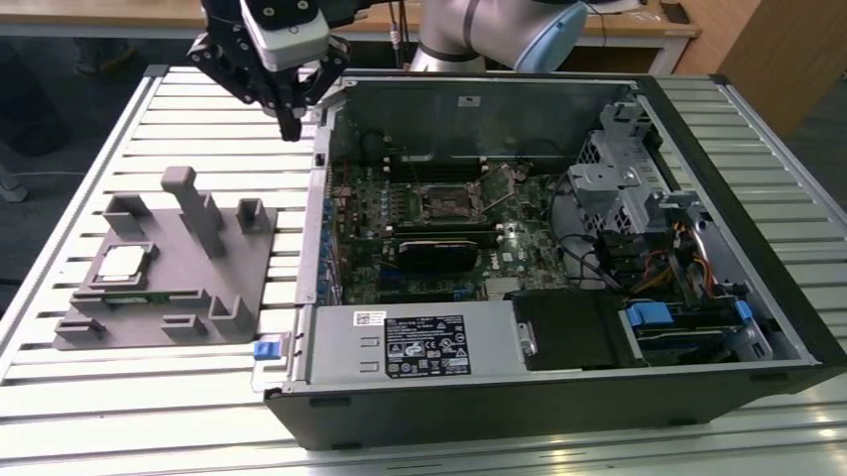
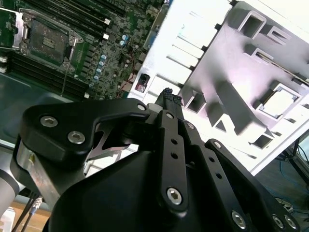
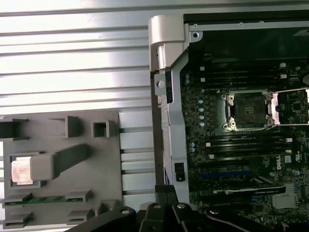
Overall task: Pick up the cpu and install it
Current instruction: 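Reach for the cpu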
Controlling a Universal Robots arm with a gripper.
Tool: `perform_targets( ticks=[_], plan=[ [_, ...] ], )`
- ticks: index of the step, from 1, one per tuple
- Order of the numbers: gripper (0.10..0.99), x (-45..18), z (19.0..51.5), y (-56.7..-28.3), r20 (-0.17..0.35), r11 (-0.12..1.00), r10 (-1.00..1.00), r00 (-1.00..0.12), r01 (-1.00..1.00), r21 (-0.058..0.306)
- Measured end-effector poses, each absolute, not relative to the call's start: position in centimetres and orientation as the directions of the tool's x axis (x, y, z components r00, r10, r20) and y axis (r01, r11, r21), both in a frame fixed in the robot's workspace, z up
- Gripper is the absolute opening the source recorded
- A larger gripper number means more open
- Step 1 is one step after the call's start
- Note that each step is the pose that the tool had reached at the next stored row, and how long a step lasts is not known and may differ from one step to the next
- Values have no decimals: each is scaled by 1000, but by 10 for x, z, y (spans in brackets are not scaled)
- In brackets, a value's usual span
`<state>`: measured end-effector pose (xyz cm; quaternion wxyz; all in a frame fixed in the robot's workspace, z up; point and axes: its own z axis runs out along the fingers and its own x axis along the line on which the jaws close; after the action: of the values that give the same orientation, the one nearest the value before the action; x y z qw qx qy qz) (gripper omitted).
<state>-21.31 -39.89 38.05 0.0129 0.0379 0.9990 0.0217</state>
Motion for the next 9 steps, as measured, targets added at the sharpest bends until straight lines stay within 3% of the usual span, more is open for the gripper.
perform_targets(
  ticks=[9],
  plan=[
    [106, -220, 380, -399, -24, 996, 76, -997, 75, 44]
  ],
)
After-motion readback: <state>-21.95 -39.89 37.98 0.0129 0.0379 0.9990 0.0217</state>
